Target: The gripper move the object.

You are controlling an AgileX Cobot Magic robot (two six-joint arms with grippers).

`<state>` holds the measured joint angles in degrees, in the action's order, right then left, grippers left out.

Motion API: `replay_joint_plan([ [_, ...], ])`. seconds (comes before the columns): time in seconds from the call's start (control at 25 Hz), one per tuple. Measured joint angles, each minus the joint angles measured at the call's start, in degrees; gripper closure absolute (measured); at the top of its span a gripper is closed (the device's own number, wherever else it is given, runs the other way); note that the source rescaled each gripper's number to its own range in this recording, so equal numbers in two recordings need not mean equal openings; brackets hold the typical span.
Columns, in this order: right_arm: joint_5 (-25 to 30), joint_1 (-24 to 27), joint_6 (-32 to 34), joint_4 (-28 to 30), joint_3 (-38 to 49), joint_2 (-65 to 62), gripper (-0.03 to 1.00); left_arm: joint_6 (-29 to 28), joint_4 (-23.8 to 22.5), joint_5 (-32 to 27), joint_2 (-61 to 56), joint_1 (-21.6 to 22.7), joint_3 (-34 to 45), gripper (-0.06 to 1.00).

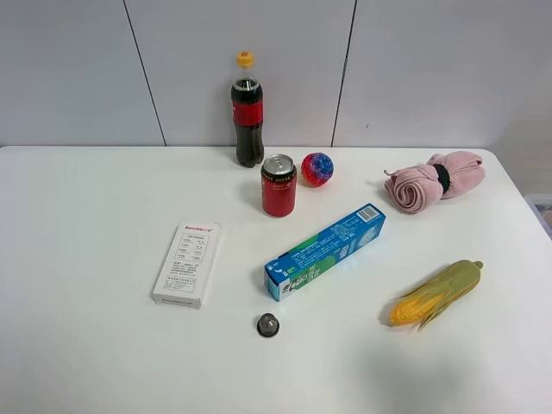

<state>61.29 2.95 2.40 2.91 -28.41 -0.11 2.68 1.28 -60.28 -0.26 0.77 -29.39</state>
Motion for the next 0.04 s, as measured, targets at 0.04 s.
replay_joint_plan([
  [0.04,0.0,0.0,0.0,0.0,0.0,0.0,-0.03,0.0,0.0,0.0,0.0,0.0,0.0,0.14],
])
